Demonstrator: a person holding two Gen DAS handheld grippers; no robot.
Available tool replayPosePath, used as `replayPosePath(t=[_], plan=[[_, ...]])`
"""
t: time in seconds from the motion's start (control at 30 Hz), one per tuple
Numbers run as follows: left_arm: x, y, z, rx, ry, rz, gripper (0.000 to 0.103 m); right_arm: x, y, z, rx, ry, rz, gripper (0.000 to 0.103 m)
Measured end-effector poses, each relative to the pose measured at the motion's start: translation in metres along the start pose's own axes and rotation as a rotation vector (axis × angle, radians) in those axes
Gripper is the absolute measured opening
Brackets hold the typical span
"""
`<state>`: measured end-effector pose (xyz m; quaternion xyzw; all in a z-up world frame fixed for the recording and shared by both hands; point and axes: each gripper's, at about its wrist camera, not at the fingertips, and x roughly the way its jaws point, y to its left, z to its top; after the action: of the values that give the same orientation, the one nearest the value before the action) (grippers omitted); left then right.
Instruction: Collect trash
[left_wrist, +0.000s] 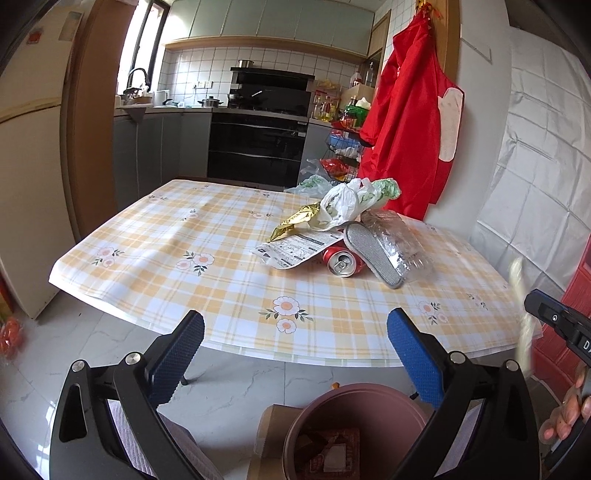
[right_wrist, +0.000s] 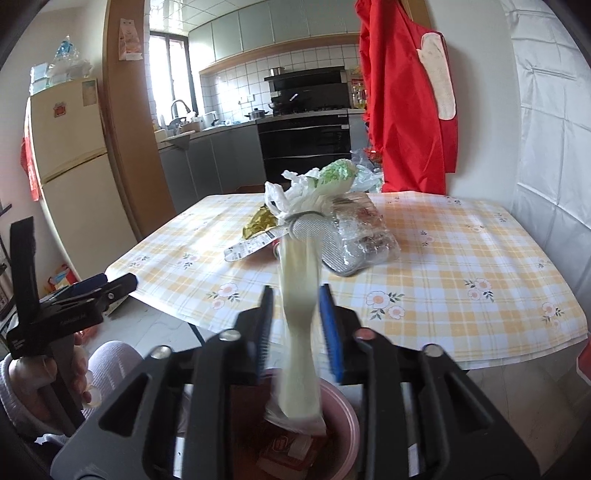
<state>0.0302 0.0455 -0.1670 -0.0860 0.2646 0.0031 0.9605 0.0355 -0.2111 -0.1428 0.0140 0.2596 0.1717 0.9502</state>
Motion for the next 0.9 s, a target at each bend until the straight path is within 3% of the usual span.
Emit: replayPosePath(t=[0.1, 0.17, 0.3, 0.47, 0.9], plan=[[0.001, 0.001, -0.001, -0.004, 0.006, -0.001, 0.097, -0.002, 0.003, 0.001, -0.008, -0.016, -0.007, 0.044], [0.002, 0.002, -0.001, -0.005, 0.008, 0.003, 0.097, -0.003, 0.003, 0.002, -0.008, -0.026, -0.029, 0.065], [0.004, 0.004, -0.002, -0.010, 0.013, 0.008, 0.097, -0.002, -0.002, 0.003, 0.010, -0.040, -0.077, 0.091], [0.008, 0.006, -0.003, -0.014, 0.026, 0.015, 0.097, 0.005, -0.010, 0.002, 0.031, -0.022, -0.115, 0.097], [0.026, 0.008, -0.008, -0.012, 0.070, 0.032, 0.097, 0.031, -0.027, -0.009, 0.073, 0.050, -0.162, 0.097]])
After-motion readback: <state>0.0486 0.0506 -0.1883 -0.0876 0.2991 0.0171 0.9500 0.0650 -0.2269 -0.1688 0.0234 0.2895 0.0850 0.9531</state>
